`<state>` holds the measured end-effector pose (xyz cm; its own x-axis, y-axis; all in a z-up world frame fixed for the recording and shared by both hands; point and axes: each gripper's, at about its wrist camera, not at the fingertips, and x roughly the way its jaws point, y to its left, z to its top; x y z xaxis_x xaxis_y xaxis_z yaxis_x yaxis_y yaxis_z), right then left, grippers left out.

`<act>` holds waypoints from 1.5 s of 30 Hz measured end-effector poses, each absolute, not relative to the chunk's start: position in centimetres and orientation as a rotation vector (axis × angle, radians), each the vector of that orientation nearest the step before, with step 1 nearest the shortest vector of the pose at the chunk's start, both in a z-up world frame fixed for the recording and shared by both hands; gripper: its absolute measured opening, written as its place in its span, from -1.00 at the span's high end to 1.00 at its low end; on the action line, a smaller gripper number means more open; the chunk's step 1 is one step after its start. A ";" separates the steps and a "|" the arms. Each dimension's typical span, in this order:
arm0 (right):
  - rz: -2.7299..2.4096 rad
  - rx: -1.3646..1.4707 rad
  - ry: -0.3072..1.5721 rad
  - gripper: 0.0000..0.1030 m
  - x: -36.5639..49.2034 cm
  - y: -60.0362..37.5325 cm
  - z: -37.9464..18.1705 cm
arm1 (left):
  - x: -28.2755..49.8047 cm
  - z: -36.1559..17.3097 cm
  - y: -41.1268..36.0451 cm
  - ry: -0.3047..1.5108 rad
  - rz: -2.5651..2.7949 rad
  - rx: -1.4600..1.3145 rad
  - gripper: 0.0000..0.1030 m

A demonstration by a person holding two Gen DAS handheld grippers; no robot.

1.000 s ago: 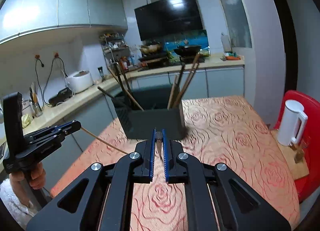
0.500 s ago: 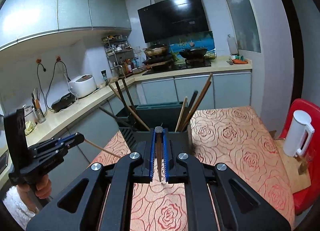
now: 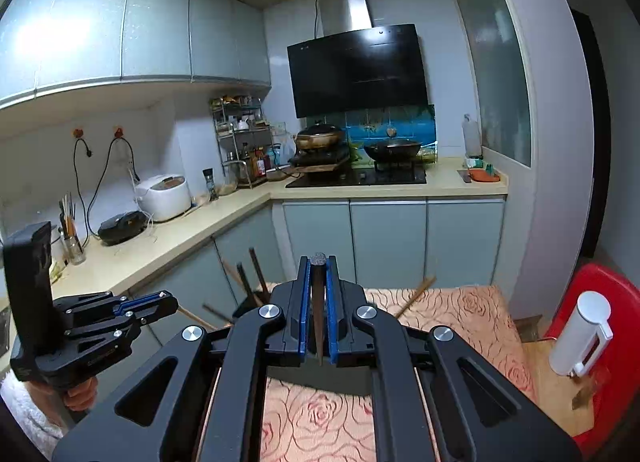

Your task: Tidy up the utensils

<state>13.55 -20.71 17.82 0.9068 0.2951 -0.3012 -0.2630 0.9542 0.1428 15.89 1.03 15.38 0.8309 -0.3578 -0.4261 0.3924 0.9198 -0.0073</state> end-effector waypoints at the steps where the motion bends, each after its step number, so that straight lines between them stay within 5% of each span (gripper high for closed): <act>1: 0.284 0.100 0.325 0.85 13.9 -20.7 18.2 | 16.0 15.9 0.7 0.429 -0.395 0.090 0.88; 9: 0.250 0.052 0.375 0.85 17.6 -19.6 19.4 | 19.6 17.3 -1.8 0.457 -0.380 0.133 0.88; 34: 0.224 0.041 0.617 0.83 26.2 -18.2 12.1 | 28.3 10.7 -4.4 0.663 -0.296 0.154 0.84; 36: 0.228 0.039 0.610 0.79 26.2 -18.1 12.0 | 28.2 10.8 -4.4 0.668 -0.297 0.150 0.54; 38: 0.234 0.041 0.598 0.46 26.2 -18.2 12.1 | 28.0 11.3 -4.1 0.647 -0.274 0.134 -0.09; 40: 0.224 0.052 0.577 0.08 25.8 -18.4 12.3 | 27.6 11.8 -3.7 0.627 -0.266 0.116 -0.15; 45: 0.215 0.053 0.544 0.08 24.8 -18.9 13.3 | 26.7 13.0 -2.8 0.590 -0.244 0.095 -0.35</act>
<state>24.78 -18.85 13.27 0.8338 0.2172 -0.5075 -0.1891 0.9761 0.1070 26.69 -2.77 12.98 0.8033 -0.2003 -0.5609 0.2541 0.9670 0.0187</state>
